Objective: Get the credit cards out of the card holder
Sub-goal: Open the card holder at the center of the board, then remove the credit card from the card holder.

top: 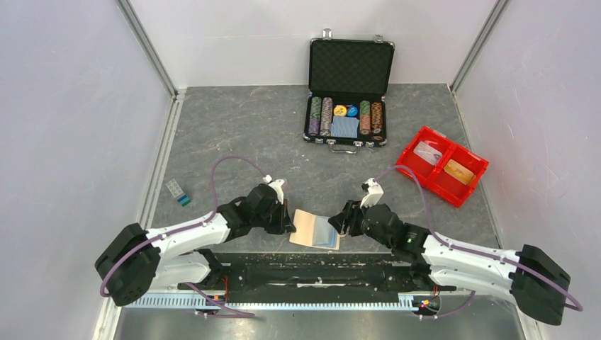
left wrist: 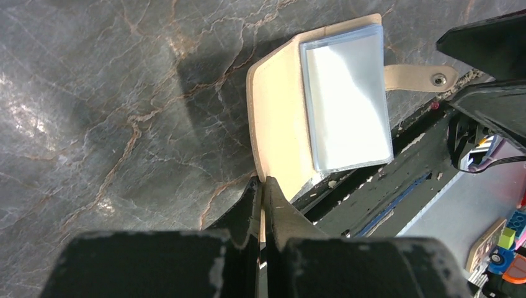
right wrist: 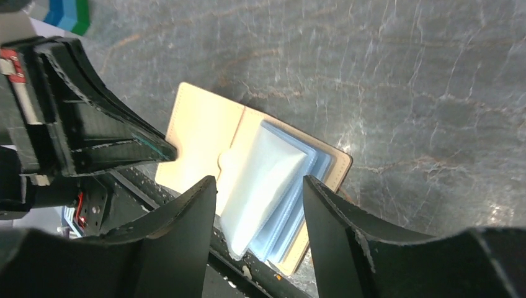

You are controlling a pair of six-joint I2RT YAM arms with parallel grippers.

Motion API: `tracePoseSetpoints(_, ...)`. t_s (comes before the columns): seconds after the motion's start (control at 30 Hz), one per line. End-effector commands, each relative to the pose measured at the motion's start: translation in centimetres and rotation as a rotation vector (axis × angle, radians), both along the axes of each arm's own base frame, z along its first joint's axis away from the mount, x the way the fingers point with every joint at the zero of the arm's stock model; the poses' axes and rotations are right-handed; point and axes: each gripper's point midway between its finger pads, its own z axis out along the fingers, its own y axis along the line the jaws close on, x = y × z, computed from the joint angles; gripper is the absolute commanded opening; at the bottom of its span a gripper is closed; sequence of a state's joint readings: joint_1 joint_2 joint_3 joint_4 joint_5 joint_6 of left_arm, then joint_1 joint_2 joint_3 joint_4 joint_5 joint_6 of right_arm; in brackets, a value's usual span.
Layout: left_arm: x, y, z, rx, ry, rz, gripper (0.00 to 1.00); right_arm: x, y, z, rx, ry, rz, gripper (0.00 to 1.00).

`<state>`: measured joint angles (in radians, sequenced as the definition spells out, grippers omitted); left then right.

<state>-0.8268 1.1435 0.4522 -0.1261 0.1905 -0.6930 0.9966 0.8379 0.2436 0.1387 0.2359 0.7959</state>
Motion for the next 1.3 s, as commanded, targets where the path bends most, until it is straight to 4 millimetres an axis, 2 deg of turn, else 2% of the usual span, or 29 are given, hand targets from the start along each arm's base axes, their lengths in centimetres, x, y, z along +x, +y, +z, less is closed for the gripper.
tracePoseSetpoints(0.0, 0.0, -0.3, 0.3, -0.043, 0.013, 0.043, 0.03, -0.6, 1.0, -0.6, 0.059, 0.052, 0.019, 0.55)
tracePoseSetpoints(0.3, 0.1, -0.3, 0.1, -0.051, 0.014, 0.057, 0.02, -1.5, 1.4, -2.9, 0.077, 0.161, 0.010, 0.48)
tracePoseSetpoints(0.57, -0.1, -0.2, 0.2, -0.068, 0.006, 0.060, 0.02, -1.9, 1.9, -3.5, 0.076, 0.197, 0.021, 0.45)
tracePoseSetpoints(0.7, -0.1, -0.1, 0.2, -0.071, 0.003, 0.063, 0.02, -2.0, 2.4, -3.3, 0.084, 0.208, 0.027, 0.47)
tracePoseSetpoints(1.07, -0.2, 0.0, 0.2, -0.074, 0.005, 0.068, 0.02, -2.5, 4.7, -0.2, 0.204, 0.142, 0.105, 0.37)
tracePoseSetpoints(1.27, -0.2, -0.1, 0.2, -0.080, 0.008, 0.070, 0.02, -2.8, 5.2, 0.4, 0.225, 0.122, 0.132, 0.33)
